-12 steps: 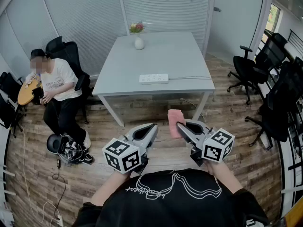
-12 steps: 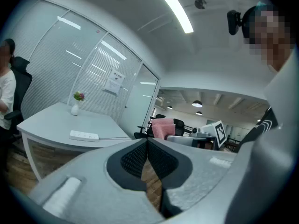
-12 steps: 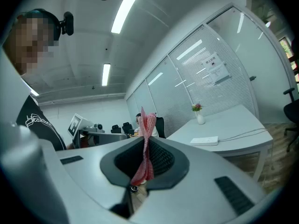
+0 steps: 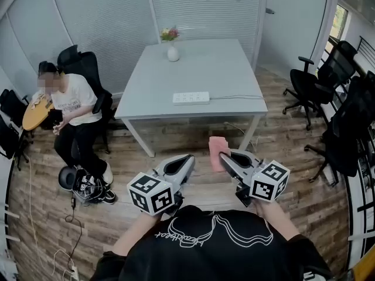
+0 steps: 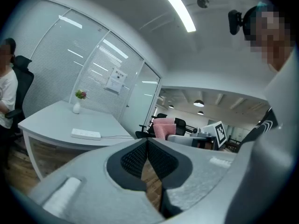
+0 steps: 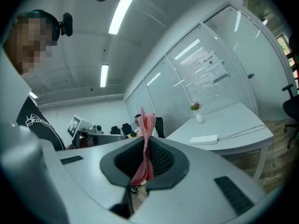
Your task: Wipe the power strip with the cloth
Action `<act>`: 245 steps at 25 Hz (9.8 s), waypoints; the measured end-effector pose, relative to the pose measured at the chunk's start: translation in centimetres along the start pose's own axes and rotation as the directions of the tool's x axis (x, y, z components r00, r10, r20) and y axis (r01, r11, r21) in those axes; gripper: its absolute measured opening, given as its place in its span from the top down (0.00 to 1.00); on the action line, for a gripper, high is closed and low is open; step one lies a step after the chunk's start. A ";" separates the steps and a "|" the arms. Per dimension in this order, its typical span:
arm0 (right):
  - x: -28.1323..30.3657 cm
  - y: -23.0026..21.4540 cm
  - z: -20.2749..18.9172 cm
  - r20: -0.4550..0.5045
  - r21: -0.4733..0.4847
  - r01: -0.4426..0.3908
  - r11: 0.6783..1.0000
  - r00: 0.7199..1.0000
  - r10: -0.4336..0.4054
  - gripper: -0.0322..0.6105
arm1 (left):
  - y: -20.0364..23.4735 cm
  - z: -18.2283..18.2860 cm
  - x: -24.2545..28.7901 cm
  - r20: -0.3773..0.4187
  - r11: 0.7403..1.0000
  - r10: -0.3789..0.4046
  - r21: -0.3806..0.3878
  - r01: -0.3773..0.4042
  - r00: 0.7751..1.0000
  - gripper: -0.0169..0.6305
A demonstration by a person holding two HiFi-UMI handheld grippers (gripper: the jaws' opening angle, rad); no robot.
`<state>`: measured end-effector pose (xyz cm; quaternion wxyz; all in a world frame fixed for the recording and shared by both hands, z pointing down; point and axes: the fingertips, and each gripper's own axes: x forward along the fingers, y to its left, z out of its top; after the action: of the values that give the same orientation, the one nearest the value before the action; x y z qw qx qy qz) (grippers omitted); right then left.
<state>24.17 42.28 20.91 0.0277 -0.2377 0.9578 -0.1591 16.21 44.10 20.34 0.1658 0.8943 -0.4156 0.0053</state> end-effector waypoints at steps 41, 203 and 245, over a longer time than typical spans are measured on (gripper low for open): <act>32.1 -27.8 1.5 -0.169 0.259 0.257 0.931 0.961 -0.218 0.90 | 38.9 5.5 17.8 -0.196 0.980 -0.019 -0.197 -0.020 0.980 0.95; 52.0 -42.9 -13.1 -0.622 0.078 0.432 0.898 0.725 -0.295 0.89 | 60.0 -2.3 23.3 -0.408 0.904 0.088 -0.351 -0.244 0.909 0.95; 41.0 -49.4 -11.5 -0.570 0.015 0.635 0.772 0.640 -0.515 0.88 | 57.3 -4.0 27.4 -0.451 0.931 -0.031 -0.338 -0.139 0.892 0.95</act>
<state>8.43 -14.72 48.41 -0.2672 -0.4726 0.7760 -0.3211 -8.03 -9.38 44.94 0.4185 0.8108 -0.3847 0.1398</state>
